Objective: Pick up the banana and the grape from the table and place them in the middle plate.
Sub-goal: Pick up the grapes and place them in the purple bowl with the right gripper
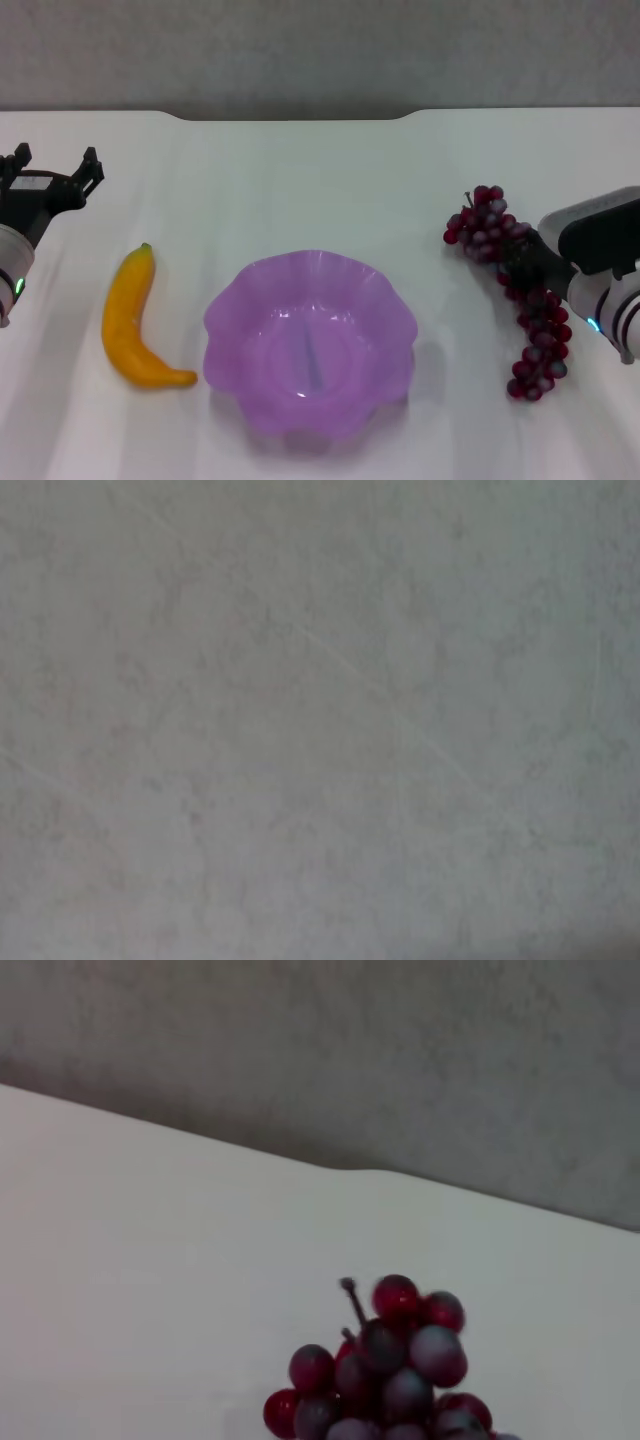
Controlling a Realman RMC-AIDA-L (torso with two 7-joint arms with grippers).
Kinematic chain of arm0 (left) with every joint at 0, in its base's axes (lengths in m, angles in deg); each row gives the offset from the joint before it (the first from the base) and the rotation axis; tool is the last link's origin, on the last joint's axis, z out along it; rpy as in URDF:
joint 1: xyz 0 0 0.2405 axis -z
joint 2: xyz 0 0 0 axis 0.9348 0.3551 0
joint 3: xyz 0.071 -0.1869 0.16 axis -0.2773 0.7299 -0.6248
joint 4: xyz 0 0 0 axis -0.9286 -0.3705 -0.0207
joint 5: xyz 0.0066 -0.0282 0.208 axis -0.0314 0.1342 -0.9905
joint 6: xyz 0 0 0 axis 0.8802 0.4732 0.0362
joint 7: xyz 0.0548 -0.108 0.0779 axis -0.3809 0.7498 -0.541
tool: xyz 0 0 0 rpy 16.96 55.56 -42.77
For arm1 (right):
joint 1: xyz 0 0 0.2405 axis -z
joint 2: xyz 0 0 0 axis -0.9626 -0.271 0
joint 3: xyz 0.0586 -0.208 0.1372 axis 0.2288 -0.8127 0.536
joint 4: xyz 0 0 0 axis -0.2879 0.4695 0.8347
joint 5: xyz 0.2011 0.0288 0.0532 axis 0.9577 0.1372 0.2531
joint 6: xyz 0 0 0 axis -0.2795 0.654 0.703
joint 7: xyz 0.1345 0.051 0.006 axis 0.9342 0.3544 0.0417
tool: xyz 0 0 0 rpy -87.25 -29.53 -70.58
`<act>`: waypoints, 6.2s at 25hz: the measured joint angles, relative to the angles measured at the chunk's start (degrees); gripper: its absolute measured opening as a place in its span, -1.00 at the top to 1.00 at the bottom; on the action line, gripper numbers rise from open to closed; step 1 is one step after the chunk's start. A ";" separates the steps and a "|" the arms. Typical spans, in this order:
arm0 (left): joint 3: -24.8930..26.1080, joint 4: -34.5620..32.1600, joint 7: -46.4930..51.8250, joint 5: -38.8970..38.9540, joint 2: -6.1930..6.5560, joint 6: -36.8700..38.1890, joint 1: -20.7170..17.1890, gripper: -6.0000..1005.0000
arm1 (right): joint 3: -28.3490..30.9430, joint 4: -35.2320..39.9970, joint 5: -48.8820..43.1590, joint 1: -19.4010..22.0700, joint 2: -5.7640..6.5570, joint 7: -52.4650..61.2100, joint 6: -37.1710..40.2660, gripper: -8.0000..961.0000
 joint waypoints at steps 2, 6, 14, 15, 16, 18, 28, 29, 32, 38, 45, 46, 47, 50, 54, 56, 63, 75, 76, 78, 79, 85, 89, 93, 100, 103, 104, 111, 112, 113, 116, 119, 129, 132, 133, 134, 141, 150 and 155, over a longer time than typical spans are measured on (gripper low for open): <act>0.00 -0.01 0.00 0.00 0.00 0.00 -0.01 -0.75 | -1.07 -0.29 0.00 0.03 0.00 0.94 1.56 0.37; 0.00 0.00 0.00 0.00 0.00 0.00 -0.03 -0.75 | -2.72 -1.10 0.00 0.16 0.00 2.64 4.05 0.37; 0.00 0.01 0.00 0.00 0.00 0.00 -0.03 -0.75 | -5.16 -1.22 0.00 0.79 0.00 4.14 8.89 0.40; 0.00 0.01 0.00 0.00 0.00 0.00 -0.03 -0.75 | -5.54 -1.31 -0.01 0.81 0.00 4.56 9.52 0.40; 0.00 0.01 0.00 0.00 0.00 0.00 -0.03 -0.75 | -5.97 -1.41 -0.02 0.81 0.00 4.98 10.00 0.41; 0.00 0.01 0.00 0.00 0.00 0.00 -0.03 -0.75 | -6.76 -1.53 -0.07 0.86 0.00 5.37 10.68 0.41; 0.05 -0.04 0.00 0.00 0.00 0.00 -0.03 -0.75 | -9.16 -1.41 -0.11 2.21 0.00 5.43 15.65 0.43; 0.07 -0.04 0.00 0.00 0.00 0.00 -0.03 -0.75 | -9.31 -1.46 -0.11 2.35 0.00 5.43 16.11 0.43; 0.05 -0.11 0.00 0.00 0.00 0.00 -0.03 -0.75 | -9.54 -1.55 -0.10 2.71 -0.06 5.44 16.67 0.42; 0.01 -0.30 0.00 0.00 0.00 0.00 -0.03 -0.75 | -9.55 -1.59 -0.09 2.75 -0.09 5.44 16.78 0.45; 0.00 -0.28 0.00 0.00 0.00 0.00 0.05 -0.75 | -9.55 -1.65 -0.04 2.74 -0.09 5.43 17.12 0.45; 0.00 -0.26 0.00 0.00 0.00 0.00 0.05 -0.75 | -9.55 -1.65 -0.02 2.73 -0.09 5.43 17.13 0.45; 0.00 -0.25 0.00 0.00 0.00 0.00 0.06 -0.75 | -9.55 -1.67 0.01 2.73 -0.09 5.43 17.14 0.45; 0.00 -0.25 0.00 0.00 0.00 0.00 0.06 -0.75 | -9.55 -1.74 0.01 2.73 -0.09 5.43 17.15 0.45; 0.00 -0.17 0.00 0.00 0.00 0.00 0.06 -0.75 | -9.56 -1.64 0.00 2.86 -0.09 5.43 17.70 0.45; 0.00 -0.11 0.00 0.00 0.00 0.00 0.03 -0.75 | -9.68 -1.35 0.00 3.15 -0.09 5.44 18.74 0.46; 0.00 0.00 0.00 0.00 0.00 0.00 0.00 -0.75 | -11.81 -0.91 0.00 3.73 -0.09 5.47 23.19 0.46; 0.00 0.00 -0.08 -0.01 -0.01 0.00 -0.06 -0.75 | -16.31 5.11 -0.76 4.10 0.24 5.16 27.14 0.46; 0.00 0.01 -0.08 -0.01 0.00 0.00 -0.13 -0.75 | -16.18 6.04 -0.78 4.20 0.33 5.03 26.90 0.46; 0.00 0.03 -0.09 -0.02 0.00 0.00 -0.29 -0.75 | -15.84 7.41 -0.82 4.46 0.45 4.89 26.28 0.46; 0.00 0.03 -0.09 -0.03 -0.01 0.00 -0.38 -0.75 | -15.57 8.01 -0.84 4.59 0.53 4.84 25.87 0.46; -0.09 0.07 -0.09 -0.08 0.00 0.00 -0.60 -0.75 | -10.35 13.40 -0.89 5.04 0.70 -0.68 20.20 0.46; -0.09 0.09 -0.09 -0.09 0.06 0.00 -0.62 -0.75 | -7.24 20.55 -0.55 7.79 0.69 -6.96 17.79 0.46; -0.09 0.09 -0.09 -0.09 0.08 0.00 -0.64 -0.75 | -4.30 25.95 -0.81 9.59 0.73 -10.09 13.31 0.46; -0.09 0.09 -0.09 -0.09 0.09 0.00 -0.56 -0.75 | -6.03 28.81 -0.80 9.45 0.63 -10.94 10.99 0.46; -0.09 0.09 -0.09 -0.09 0.09 -0.04 -0.57 -0.75 | -8.56 29.42 -0.78 8.30 0.54 -10.81 11.28 0.47; -0.09 0.09 -0.09 -0.09 0.09 -0.06 -0.61 -0.75 | -9.35 29.56 -0.67 7.96 0.51 -10.68 11.44 0.47; -0.07 0.09 -0.09 -0.09 0.08 -0.09 -0.51 -0.75 | -15.89 30.72 -0.29 6.37 0.25 -9.93 12.71 0.47; -0.05 0.09 -0.09 -0.09 0.09 -0.09 -0.48 -0.75 | -16.91 30.41 -0.26 5.98 0.25 -9.49 13.19 0.47; -0.02 0.07 -0.09 -0.09 0.08 -0.09 -0.45 -0.75 | -17.97 30.08 -0.22 5.54 0.26 -8.90 13.85 0.47; 0.00 -0.17 -0.09 -0.09 0.08 -0.09 -0.36 -0.75 | -20.99 28.49 -0.18 4.37 0.25 -7.67 15.47 0.47; 0.00 -0.28 -0.09 -0.09 0.08 -0.09 -0.35 -0.75 | -22.73 27.35 -0.18 3.79 0.21 -7.08 15.92 0.47; 0.11 -0.37 -0.09 -0.09 0.08 -0.09 -0.30 -0.75 | -27.77 25.65 -0.56 3.10 0.23 -4.33 16.53 0.47; 0.21 -0.49 -0.09 -0.09 0.09 -0.09 -0.29 -0.75 | -29.95 24.13 -0.41 2.59 0.19 -4.21 16.52 0.47; 0.23 -0.52 -0.09 -0.09 0.08 -0.09 -0.29 -0.75 | -30.26 23.49 -0.33 2.50 0.18 -3.95 16.52 0.47; 0.25 -0.54 -0.09 -0.09 0.08 -0.09 -0.28 -0.75 | -30.36 22.95 -0.31 2.48 0.14 -3.45 16.51 0.47; 0.21 -0.54 -0.09 -0.09 0.08 -0.09 -0.29 -0.75 | -30.41 17.06 -0.26 1.52 0.09 4.22 16.52 0.47; 0.14 -0.52 -0.09 -0.09 0.08 -0.09 -0.25 -0.75 | -30.21 13.33 -0.29 0.29 0.23 8.31 16.64 0.41; 0.14 -0.53 -0.09 -0.09 0.08 -0.02 -0.16 -0.75 | -30.15 11.33 -0.25 -0.24 0.05 8.89 16.83 0.33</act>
